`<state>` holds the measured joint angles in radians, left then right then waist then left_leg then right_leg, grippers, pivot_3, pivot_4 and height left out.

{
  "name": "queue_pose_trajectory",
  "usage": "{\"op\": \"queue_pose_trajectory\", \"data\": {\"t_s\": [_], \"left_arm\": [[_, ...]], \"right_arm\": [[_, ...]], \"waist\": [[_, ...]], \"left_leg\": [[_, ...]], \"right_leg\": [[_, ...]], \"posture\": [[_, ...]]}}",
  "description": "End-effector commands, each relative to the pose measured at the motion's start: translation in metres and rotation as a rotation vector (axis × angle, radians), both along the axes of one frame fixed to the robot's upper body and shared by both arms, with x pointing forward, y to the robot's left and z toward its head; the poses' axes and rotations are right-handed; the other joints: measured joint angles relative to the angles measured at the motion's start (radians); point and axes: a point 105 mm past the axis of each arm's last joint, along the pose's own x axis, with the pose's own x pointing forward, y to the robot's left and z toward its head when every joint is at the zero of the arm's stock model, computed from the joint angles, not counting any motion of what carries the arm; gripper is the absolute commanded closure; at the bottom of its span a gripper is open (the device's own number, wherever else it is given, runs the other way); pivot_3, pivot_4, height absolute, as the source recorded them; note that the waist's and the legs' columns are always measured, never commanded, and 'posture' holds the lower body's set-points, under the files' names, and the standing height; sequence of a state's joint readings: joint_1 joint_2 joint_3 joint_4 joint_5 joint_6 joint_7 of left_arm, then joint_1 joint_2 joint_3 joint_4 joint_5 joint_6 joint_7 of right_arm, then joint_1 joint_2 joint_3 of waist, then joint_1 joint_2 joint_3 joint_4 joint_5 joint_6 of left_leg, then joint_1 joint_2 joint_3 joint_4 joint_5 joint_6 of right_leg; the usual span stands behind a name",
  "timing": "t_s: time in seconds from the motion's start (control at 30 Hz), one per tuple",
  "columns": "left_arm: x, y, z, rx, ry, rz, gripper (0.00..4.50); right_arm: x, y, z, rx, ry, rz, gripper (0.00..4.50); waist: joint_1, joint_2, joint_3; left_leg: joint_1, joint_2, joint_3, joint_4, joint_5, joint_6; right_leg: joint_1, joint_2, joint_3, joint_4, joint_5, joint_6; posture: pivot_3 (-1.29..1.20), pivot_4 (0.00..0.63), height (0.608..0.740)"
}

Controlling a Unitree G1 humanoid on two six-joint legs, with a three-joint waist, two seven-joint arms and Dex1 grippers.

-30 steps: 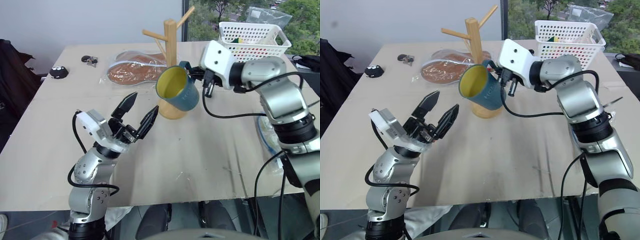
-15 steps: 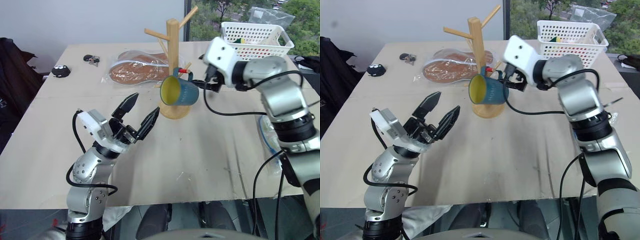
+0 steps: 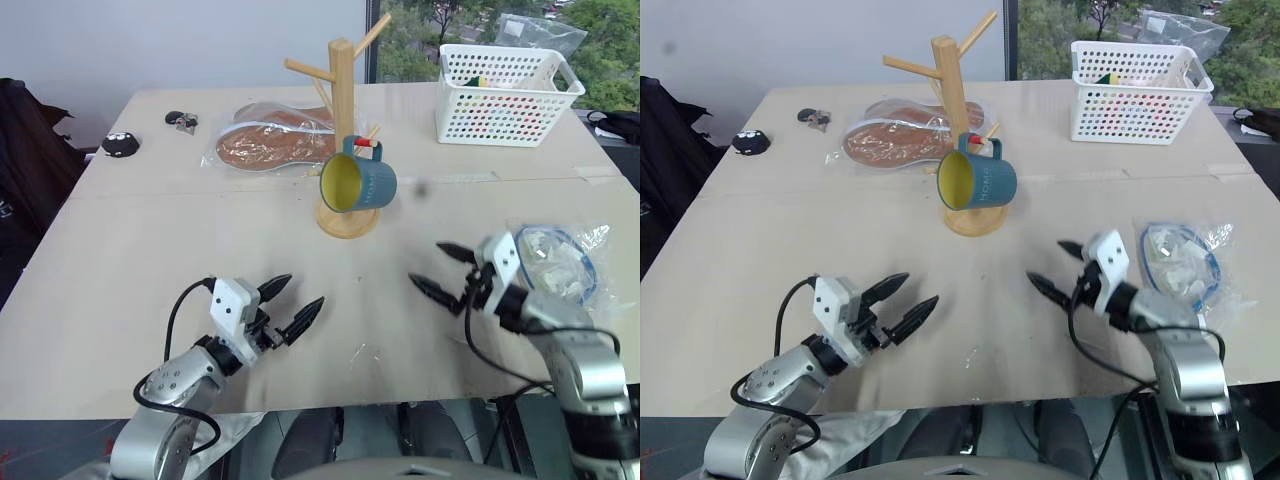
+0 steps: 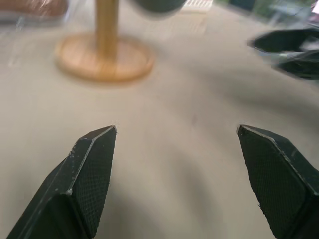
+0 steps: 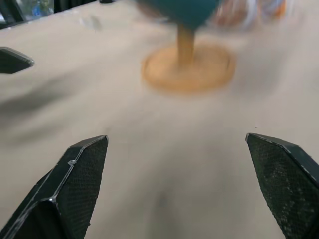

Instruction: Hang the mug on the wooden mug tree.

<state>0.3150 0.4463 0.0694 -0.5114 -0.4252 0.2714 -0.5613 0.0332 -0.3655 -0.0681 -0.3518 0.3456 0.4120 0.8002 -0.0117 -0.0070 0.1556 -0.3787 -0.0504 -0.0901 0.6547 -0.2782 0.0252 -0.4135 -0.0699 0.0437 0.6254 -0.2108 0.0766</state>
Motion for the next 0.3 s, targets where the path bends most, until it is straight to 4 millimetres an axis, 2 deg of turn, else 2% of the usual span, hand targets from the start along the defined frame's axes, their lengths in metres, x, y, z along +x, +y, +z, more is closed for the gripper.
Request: {"op": "queue_pose_trajectory", "data": {"t_s": [0.03, 0.17, 0.3], "left_arm": [[-0.003, 0.003, -0.005, 0.052, -0.006, 0.037, 0.51], [-0.009, 0.001, -0.009, 0.061, 0.016, 0.051, 0.51], [-0.011, -0.001, -0.012, 0.074, 0.023, 0.049, 0.51]], "right_arm": [[-0.01, -0.009, 0.004, 0.041, -0.083, -0.022, 0.03], [-0.013, -0.027, -0.013, 0.004, -0.095, -0.093, 0.03], [-0.018, -0.031, -0.017, -0.007, -0.097, -0.076, 0.03]], "waist": [[-0.003, 0.0, 0.0], [-0.002, -0.001, 0.0], [-0.001, -0.001, 0.0]], "left_leg": [[0.0, 0.0, 0.001, 0.0, 0.0, 0.0], [0.003, 0.001, 0.001, 0.0, 0.0, 0.0], [0.003, 0.001, 0.001, 0.0, 0.0, 0.0]], "right_leg": [[0.0, 0.0, 0.0, 0.0, 0.0, 0.0], [0.002, 0.0, 0.0, 0.0, -0.001, -0.001], [0.002, 0.0, 0.0, 0.0, 0.0, 0.0]], "posture": [[0.0, 0.15, 0.74], [0.0, 0.15, 0.74], [0.0, 0.15, 0.74]]}}
